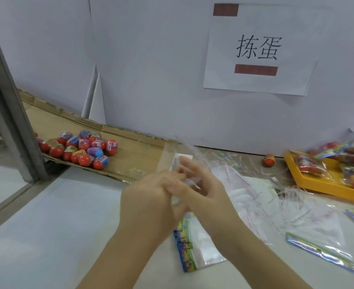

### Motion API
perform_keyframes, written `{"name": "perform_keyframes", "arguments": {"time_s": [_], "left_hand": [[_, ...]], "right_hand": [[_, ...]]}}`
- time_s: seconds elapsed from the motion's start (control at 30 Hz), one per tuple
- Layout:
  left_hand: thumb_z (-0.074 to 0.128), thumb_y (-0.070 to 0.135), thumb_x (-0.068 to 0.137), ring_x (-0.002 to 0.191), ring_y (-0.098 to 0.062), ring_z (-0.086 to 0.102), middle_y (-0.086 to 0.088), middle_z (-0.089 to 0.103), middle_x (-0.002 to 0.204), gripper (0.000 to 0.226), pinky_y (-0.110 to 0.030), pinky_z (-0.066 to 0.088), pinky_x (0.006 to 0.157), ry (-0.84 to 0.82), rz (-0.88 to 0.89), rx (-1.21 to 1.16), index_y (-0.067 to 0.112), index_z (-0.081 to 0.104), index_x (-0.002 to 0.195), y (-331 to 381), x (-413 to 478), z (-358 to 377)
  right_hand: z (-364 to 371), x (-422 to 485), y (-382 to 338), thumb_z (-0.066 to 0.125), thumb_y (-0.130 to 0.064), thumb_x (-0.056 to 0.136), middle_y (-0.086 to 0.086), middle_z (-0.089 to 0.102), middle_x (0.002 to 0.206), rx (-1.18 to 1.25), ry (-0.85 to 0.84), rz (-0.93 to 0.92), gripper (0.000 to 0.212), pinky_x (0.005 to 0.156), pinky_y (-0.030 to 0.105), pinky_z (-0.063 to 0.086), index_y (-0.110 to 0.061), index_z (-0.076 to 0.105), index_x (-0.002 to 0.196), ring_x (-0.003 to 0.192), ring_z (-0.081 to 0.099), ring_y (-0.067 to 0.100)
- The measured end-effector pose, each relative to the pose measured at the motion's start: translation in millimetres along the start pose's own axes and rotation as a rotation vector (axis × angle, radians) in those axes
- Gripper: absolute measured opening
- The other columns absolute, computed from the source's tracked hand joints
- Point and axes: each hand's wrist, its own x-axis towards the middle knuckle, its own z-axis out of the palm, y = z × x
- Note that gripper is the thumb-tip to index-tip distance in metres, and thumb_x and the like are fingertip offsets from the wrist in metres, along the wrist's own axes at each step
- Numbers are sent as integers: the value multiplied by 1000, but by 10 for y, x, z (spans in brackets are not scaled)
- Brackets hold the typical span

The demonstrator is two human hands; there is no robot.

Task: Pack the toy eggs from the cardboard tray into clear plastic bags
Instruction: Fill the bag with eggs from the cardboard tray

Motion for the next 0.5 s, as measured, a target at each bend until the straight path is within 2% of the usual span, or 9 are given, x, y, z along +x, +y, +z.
{"name": "perform_keyframes", "arguments": {"time_s": [0.07,0.1,0.17,0.2,0.27,0.33,0.37,0.43,0.5], "left_hand": [[59,41,73,84,-10,67,7,75,91,30,-24,50,71,-40,33,-131,21,76,87,43,18,-11],[59,41,73,91,-6,64,10,74,97,28,-25,50,78,-43,-39,-271,24,74,90,34,36,-38],[59,49,73,104,3,59,22,66,109,34,-20,47,87,-34,-319,-496,38,65,105,-31,84,-110],[62,56,68,110,7,54,28,61,116,47,-16,45,90,-73,-492,-566,45,59,114,-74,115,-148],[77,62,57,116,2,55,26,63,120,70,-17,45,89,-327,-798,-762,41,60,121,-180,184,-171],[86,53,54,99,-19,67,9,75,98,53,-20,51,76,-551,-896,-974,27,78,99,-256,225,-185],[82,49,52,87,-29,63,1,76,88,41,-22,53,69,-547,-910,-990,25,81,86,-284,234,-221],[77,45,46,76,-32,53,-9,74,82,36,-29,58,66,-403,-965,-1004,25,81,76,-367,265,-309],[79,39,44,69,-28,63,-10,76,82,35,-31,60,63,-231,-1017,-1086,21,81,75,-491,290,-395]], "right_hand": [[-49,34,-12,66,-18,88,-3,73,95,50,148,-29,16,67,30,60,-30,70,98,80,69,14],[-114,48,-39,58,-11,93,-1,74,92,63,172,-25,19,60,28,59,-24,71,97,74,69,17],[-237,67,-138,56,-8,93,3,75,94,45,81,-9,18,53,27,56,-14,70,103,68,71,21],[-291,80,-166,59,-10,90,5,75,95,21,-4,-3,18,52,27,55,-12,69,104,68,71,23],[-365,105,-167,63,-19,83,8,75,97,-46,-155,13,22,53,29,55,-15,72,103,70,71,26],[-385,136,-145,66,-28,78,10,74,99,-92,-207,1,28,55,30,55,-19,74,103,73,71,26],[-382,171,-121,68,-34,73,11,73,100,-86,-188,-7,34,55,30,55,-21,73,105,74,70,25],[-369,260,-63,70,-40,71,8,73,102,60,-54,5,42,54,32,55,-24,68,109,73,68,25],[-307,401,21,65,-29,86,8,71,100,94,86,9,23,55,32,56,-25,64,109,72,66,22]]}}
